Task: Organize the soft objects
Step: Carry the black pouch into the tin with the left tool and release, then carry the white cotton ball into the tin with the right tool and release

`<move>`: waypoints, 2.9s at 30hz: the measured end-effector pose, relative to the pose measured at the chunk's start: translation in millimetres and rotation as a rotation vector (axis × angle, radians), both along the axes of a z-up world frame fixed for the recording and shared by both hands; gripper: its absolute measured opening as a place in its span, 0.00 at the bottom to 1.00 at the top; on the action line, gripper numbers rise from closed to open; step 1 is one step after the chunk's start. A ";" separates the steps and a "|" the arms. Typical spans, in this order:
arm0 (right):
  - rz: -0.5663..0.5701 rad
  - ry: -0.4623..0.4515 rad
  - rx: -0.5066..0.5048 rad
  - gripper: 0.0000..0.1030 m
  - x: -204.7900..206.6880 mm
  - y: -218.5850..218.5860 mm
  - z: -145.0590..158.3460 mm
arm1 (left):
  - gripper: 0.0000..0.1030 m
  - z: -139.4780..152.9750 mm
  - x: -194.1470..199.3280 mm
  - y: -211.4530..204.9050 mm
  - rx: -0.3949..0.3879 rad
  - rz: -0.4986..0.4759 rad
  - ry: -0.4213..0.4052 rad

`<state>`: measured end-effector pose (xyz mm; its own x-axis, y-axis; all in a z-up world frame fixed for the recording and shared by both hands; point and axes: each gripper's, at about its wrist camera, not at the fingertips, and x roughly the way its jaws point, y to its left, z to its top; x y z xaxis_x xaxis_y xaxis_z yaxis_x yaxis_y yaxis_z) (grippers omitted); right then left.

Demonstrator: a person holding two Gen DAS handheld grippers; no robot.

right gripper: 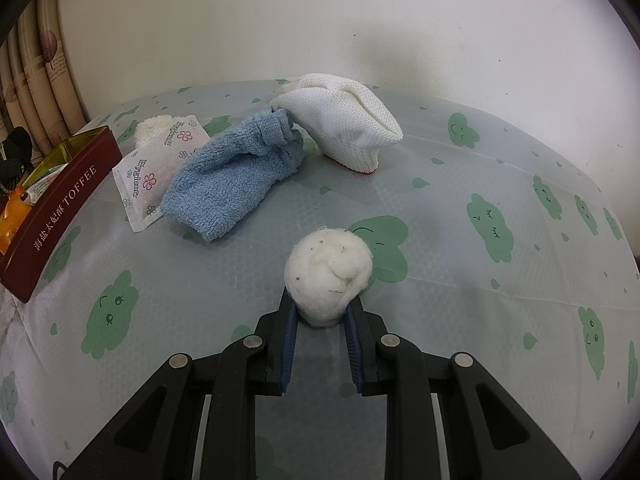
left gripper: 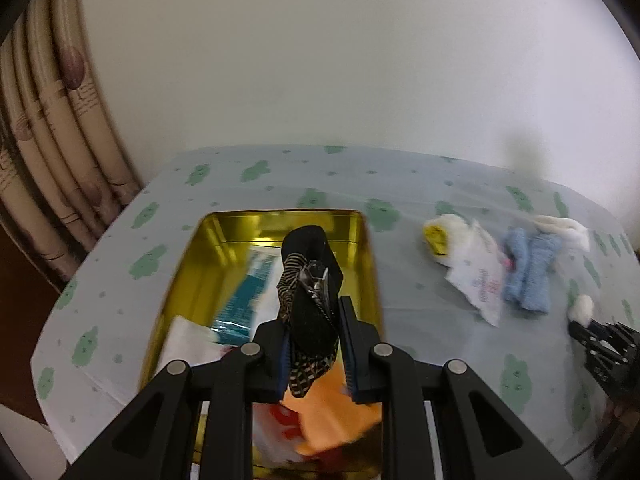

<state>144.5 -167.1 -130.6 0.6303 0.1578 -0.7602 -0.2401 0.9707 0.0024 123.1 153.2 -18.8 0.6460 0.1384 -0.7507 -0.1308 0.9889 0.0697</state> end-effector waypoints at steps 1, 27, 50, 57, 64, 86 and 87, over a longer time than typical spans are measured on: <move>0.000 0.000 0.001 0.21 0.0 -0.7 0.1 | 0.20 -1.2 2.6 4.6 0.005 0.006 0.011; 0.001 0.000 0.001 0.21 -0.1 0.0 0.3 | 0.55 -23.3 31.3 50.5 0.028 0.072 0.082; -0.002 -0.004 -0.020 0.21 -0.1 1.2 1.1 | 0.56 -3.8 -89.8 79.8 0.110 0.259 -0.077; -0.002 -0.006 -0.029 0.21 -0.1 2.1 0.8 | 0.56 -18.3 -105.5 106.8 0.058 0.375 -0.097; -0.003 -0.014 -0.059 0.21 -1.3 6.2 0.8 | 0.56 -19.0 -116.9 116.5 0.043 0.428 -0.139; 0.063 -0.031 -0.054 0.16 -16.4 32.2 27.2 | 0.56 -15.3 -124.3 125.5 0.027 0.449 -0.162; 0.074 -0.034 -0.043 0.16 -19.6 37.5 30.5 | 0.56 -15.8 -124.3 126.3 0.023 0.451 -0.160</move>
